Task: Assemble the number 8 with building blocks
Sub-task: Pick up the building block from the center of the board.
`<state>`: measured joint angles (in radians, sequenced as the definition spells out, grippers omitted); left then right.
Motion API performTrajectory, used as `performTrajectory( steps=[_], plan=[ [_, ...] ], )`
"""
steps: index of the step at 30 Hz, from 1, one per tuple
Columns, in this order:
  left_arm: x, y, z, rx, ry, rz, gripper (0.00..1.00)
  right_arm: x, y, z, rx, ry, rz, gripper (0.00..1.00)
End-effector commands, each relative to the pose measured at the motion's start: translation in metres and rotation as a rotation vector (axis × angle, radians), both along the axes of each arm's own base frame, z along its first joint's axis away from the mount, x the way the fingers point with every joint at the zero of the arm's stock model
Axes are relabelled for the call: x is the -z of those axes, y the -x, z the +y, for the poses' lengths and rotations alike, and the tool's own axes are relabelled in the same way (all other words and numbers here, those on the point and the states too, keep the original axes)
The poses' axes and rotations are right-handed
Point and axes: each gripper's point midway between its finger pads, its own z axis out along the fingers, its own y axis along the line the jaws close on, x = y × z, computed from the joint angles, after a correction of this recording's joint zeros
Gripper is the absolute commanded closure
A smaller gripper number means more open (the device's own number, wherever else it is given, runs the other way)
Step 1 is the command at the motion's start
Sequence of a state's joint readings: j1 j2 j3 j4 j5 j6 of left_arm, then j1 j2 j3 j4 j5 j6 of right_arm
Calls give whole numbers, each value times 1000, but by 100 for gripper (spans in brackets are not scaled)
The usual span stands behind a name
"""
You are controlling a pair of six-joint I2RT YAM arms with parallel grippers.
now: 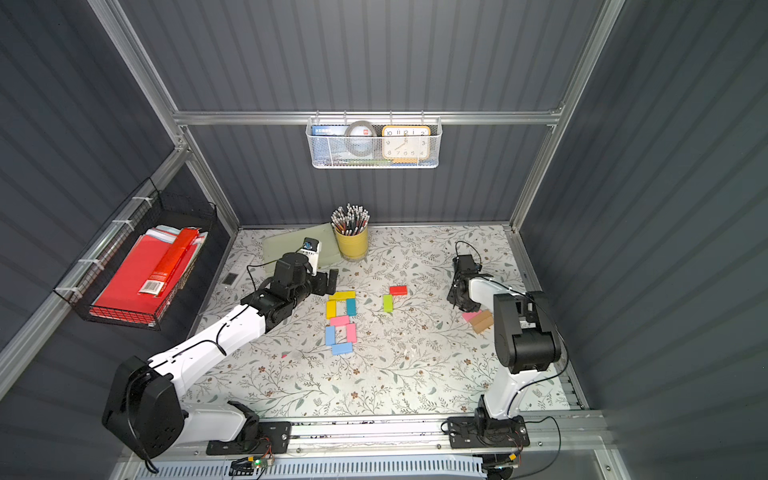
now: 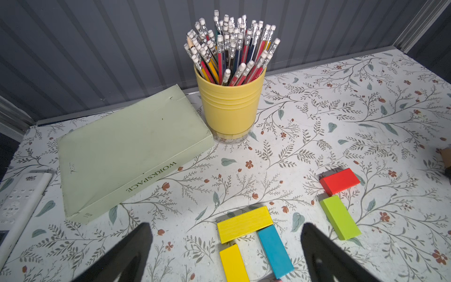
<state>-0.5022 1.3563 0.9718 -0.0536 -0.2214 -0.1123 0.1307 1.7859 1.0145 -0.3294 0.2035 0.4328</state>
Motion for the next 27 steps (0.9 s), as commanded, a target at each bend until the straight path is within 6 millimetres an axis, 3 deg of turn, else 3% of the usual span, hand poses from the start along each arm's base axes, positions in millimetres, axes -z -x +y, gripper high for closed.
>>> performTrajectory(
  steps=[1, 7, 13, 15, 20, 27],
  plan=[
    [-3, 2, 2, 0, 15, -8, 1, 10, 5, -3, -1, 8, 37, 63],
    [-2, 2, 2, -1, 13, -6, 1, 7, 5, -3, -3, 10, 31, 75],
    [-3, 2, 3, -4, 13, -9, 1, -20, -3, 7, -45, -27, -48, 84],
    [-3, 2, 3, -6, 14, -9, 1, -32, -5, 17, -81, -46, -79, 89],
    [-3, 2, 3, -5, 14, -9, 1, -57, -6, 52, -216, -34, -127, 90],
    [-4, 1, 3, -7, 15, -12, 1, -69, 3, 116, -432, 16, -125, 90]
  ],
)
